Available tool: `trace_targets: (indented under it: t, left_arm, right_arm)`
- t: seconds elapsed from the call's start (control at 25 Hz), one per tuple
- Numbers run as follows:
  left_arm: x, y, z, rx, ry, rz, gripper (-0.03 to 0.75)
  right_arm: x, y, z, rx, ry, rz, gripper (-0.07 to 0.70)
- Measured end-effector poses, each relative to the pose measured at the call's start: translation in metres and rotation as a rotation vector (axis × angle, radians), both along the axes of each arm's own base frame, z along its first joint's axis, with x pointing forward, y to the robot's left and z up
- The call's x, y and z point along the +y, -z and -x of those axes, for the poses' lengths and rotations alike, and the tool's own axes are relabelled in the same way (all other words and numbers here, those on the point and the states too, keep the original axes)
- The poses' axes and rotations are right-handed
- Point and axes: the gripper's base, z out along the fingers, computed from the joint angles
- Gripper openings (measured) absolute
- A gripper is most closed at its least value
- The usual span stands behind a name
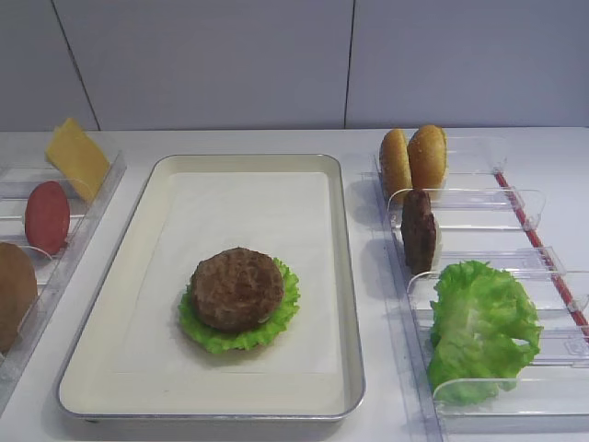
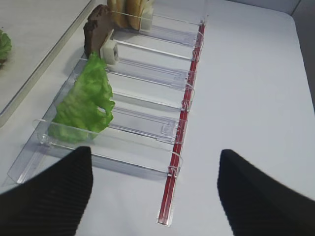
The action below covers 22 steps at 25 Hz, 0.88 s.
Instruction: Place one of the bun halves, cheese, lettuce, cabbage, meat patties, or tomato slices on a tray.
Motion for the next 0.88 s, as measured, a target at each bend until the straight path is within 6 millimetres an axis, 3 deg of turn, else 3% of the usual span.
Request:
trace_targets:
  t: [0.88]
  left_arm:
    - [0.0000, 0.0000, 0.0000, 0.000, 0.000, 0.000, 0.429]
  right_arm:
    - [0.0000, 0.0000, 0.0000, 0.000, 0.000, 0.000, 0.543]
